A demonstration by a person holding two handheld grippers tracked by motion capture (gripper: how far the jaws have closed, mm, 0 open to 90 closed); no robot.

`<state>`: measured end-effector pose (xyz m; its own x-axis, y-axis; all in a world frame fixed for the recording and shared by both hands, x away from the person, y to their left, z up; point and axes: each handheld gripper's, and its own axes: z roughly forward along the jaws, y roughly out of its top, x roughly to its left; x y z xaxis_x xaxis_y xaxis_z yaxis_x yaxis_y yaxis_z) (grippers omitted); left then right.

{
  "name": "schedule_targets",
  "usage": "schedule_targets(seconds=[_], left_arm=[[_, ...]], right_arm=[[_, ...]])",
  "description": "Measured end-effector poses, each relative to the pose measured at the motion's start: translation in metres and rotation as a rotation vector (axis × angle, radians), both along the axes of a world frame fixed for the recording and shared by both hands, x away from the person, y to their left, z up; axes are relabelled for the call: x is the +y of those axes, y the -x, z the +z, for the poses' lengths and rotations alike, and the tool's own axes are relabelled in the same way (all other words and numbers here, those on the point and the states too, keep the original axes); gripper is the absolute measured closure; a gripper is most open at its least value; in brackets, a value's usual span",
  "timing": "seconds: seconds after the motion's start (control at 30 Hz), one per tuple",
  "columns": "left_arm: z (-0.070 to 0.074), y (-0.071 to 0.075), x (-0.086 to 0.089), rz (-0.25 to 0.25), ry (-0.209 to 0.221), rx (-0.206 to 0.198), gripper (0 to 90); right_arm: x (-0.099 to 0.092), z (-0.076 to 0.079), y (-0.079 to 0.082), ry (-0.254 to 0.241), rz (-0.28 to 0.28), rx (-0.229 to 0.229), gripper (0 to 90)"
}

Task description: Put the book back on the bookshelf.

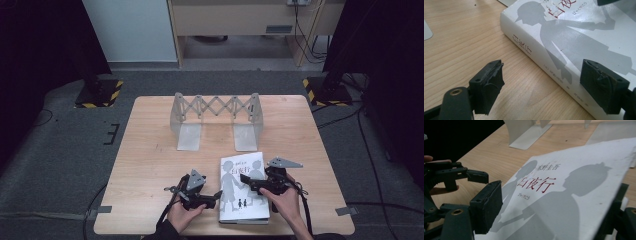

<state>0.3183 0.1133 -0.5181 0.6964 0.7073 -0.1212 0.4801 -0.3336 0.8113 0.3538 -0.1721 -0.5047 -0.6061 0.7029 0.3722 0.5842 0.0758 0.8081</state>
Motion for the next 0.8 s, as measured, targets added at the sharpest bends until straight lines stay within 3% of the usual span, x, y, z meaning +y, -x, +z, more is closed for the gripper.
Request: schedule_targets(seconds=[0.33,0.6,0.67,0.8], left_arm=[[-0.002,-0.001,0.002,0.003,-0.008,-0.002,18.7],[0.003,-0.005,0.013,0.038,0.039,-0.006,19.7],[0.005,-0.007,0.018,0.053,0.071,-0.001,20.2],[0.006,-0.009,0.022,0.065,0.083,-0.008,20.9]], right_arm=[[0.004,-0.007,-0.001,0.009,0.006,0.033,27.1],[0.001,-0.004,-0.001,-0.025,-0.006,0.025,35.5],[0.002,-0.001,-0.001,-0.012,-0.004,0.021,35.7],[0.002,-0.003,-0.002,-0.018,-0.013,0.034,37.9]])
